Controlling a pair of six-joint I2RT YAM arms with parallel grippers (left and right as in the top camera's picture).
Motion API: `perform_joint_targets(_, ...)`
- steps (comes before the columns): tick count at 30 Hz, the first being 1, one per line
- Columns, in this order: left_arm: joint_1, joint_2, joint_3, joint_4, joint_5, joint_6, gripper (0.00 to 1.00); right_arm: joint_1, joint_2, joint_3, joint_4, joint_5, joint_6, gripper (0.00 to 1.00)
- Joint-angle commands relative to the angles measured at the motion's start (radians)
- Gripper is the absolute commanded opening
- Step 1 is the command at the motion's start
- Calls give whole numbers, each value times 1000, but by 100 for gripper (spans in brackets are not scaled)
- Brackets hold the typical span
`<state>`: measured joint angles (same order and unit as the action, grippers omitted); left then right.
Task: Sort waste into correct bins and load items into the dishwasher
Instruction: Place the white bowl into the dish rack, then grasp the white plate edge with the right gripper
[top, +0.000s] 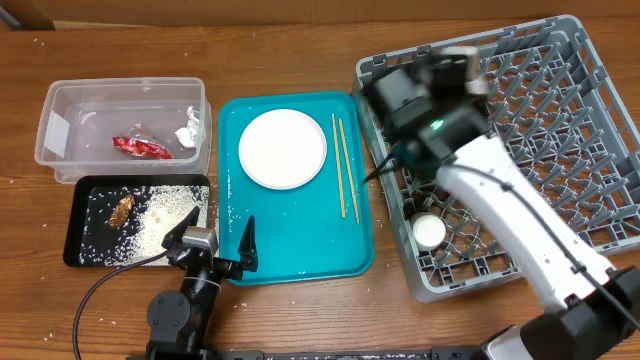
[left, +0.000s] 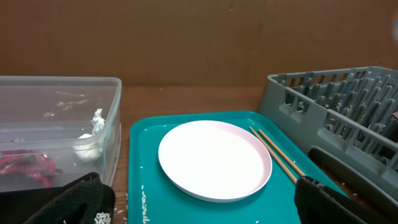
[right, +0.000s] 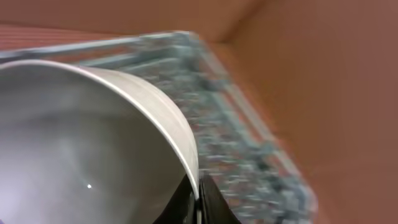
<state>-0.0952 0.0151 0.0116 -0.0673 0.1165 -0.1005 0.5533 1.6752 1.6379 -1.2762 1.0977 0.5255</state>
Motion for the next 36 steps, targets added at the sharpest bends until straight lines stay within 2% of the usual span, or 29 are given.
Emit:
perform_joint_targets(1, 11, -9, -7, 1, 0, 11, 100, -192, 53, -3, -41, 170, 84, 4)
perform_joint_targets(4, 11, -9, -7, 1, 0, 11, 100, -356, 122, -5, -35, 130, 91, 4)
perform_joint_targets(6, 11, -9, -7, 1, 0, 11, 100, -410, 161, -5, -35, 94, 93, 4)
perform_joint_targets(12, 11, -9, -7, 1, 0, 11, 100, -460, 243, -9, -2, 210, 84, 4)
perform_joint_targets(17, 11, -9, -7, 1, 0, 11, 100, -479, 323, -9, 4, 157, 43, 4)
perform_joint_targets(20, 11, -9, -7, 1, 0, 11, 100, -438, 377, -9, -17, 146, 44, 4)
perform_joint_targets(27, 11, -9, -7, 1, 0, 11, 100, -335, 381, -9, -40, 145, 48, 4)
perform_joint_targets(31, 11, -8, -7, 1, 0, 11, 100, -293, 378, -8, -94, 136, 52, 15)
perform_joint_targets(32, 11, -9, -7, 1, 0, 11, 100, -272, 372, -3, -116, 123, 63, 15)
perform_joint_targets(34, 11, -9, -7, 1, 0, 11, 100, -241, 356, 9, -155, 107, 118, 15)
perform_joint_targets(36, 11, -9, -7, 1, 0, 11, 100, -161, 307, 50, -230, 32, 190, 19)
